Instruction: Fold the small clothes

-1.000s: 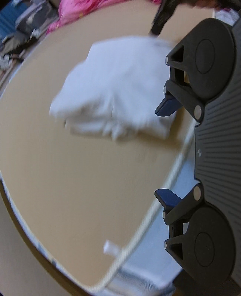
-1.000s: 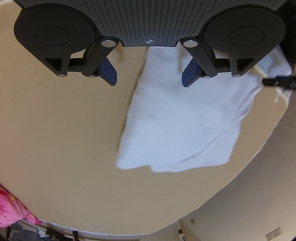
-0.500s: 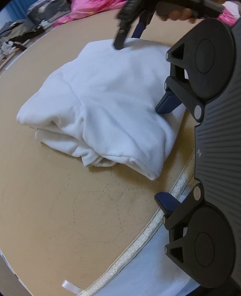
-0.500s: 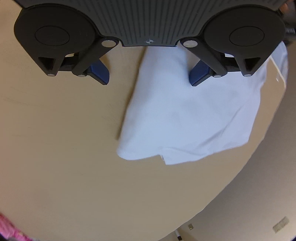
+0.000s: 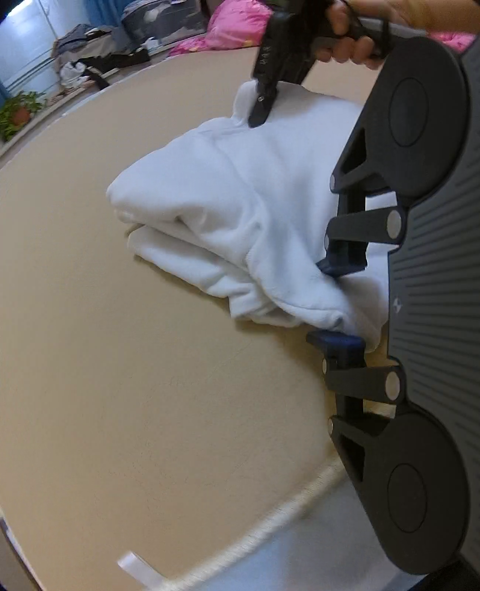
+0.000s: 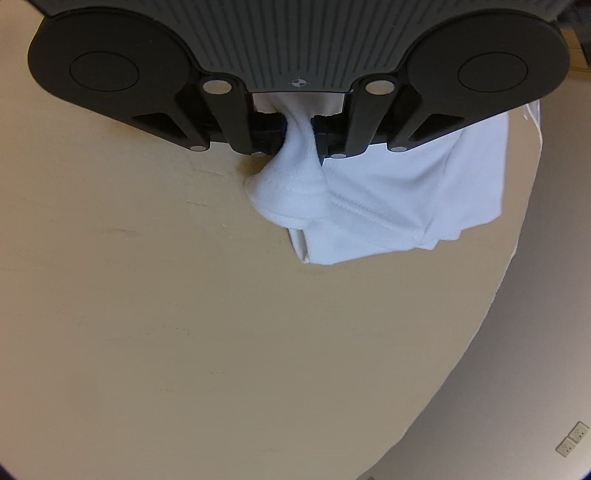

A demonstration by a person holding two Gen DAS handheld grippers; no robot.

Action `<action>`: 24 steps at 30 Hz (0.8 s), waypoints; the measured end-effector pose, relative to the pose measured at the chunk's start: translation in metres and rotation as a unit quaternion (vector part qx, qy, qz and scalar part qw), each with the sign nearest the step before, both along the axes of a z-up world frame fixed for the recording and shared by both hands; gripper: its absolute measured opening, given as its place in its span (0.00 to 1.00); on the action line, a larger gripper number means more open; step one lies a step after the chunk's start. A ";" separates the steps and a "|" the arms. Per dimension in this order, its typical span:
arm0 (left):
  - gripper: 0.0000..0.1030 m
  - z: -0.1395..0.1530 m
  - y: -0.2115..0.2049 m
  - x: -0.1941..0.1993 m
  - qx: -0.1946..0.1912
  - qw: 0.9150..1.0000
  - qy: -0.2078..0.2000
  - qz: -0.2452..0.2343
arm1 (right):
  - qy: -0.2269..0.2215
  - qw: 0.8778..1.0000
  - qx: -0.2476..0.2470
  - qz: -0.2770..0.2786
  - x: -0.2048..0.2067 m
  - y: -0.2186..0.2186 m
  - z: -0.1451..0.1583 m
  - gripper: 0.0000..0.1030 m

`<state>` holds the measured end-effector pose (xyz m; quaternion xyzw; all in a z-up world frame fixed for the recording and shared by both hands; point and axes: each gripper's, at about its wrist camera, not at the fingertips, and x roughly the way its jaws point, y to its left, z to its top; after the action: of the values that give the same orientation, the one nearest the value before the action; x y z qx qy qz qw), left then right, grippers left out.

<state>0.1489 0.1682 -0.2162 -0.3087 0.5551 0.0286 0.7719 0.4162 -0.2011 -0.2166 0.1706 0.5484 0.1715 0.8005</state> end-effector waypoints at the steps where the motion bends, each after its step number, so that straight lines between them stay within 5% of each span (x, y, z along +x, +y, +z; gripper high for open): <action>1: 0.23 0.004 -0.001 0.008 0.013 1.000 -0.006 -0.014 | -0.001 1.000 0.015 -0.017 -0.004 -0.009 0.000 0.09; 4: 0.20 0.013 -0.013 0.055 0.057 0.993 -0.024 -0.098 | -0.018 0.995 0.044 -0.087 -0.045 -0.041 -0.002 0.09; 7: 0.20 0.021 -0.046 0.126 0.096 0.974 -0.029 -0.205 | -0.035 0.974 0.088 -0.204 -0.126 -0.078 -0.019 0.09; 12: 0.20 0.043 -0.169 0.210 0.188 0.905 -0.062 -0.377 | -0.067 0.891 0.191 -0.406 -0.275 -0.065 -0.064 0.09; 15: 0.20 0.046 -0.213 0.218 0.240 0.881 -0.073 -0.402 | -0.072 0.869 0.193 -0.450 -0.312 -0.034 -0.075 0.11; 17: 0.27 0.049 -0.209 0.217 0.266 0.881 -0.085 -0.382 | -0.078 0.887 0.157 -0.426 -0.306 -0.037 -0.065 0.18; 18: 0.44 0.050 -0.199 0.218 0.274 0.886 -0.085 -0.366 | -0.077 0.902 0.131 -0.404 -0.298 -0.042 -0.059 0.24; 20: 0.63 0.054 -0.168 0.216 0.278 0.899 -0.082 -0.328 | -0.087 0.922 0.068 -0.371 -0.293 -0.055 -0.045 0.42; 24: 0.66 0.070 -0.104 0.182 0.288 0.915 -0.088 -0.269 | -0.131 0.924 -0.104 -0.343 -0.303 -0.072 -0.007 0.53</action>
<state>0.3312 0.0640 -0.1462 0.0870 0.5146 -0.0488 0.8516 0.1130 -0.2727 -0.2241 0.2403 0.3608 -0.1506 0.8885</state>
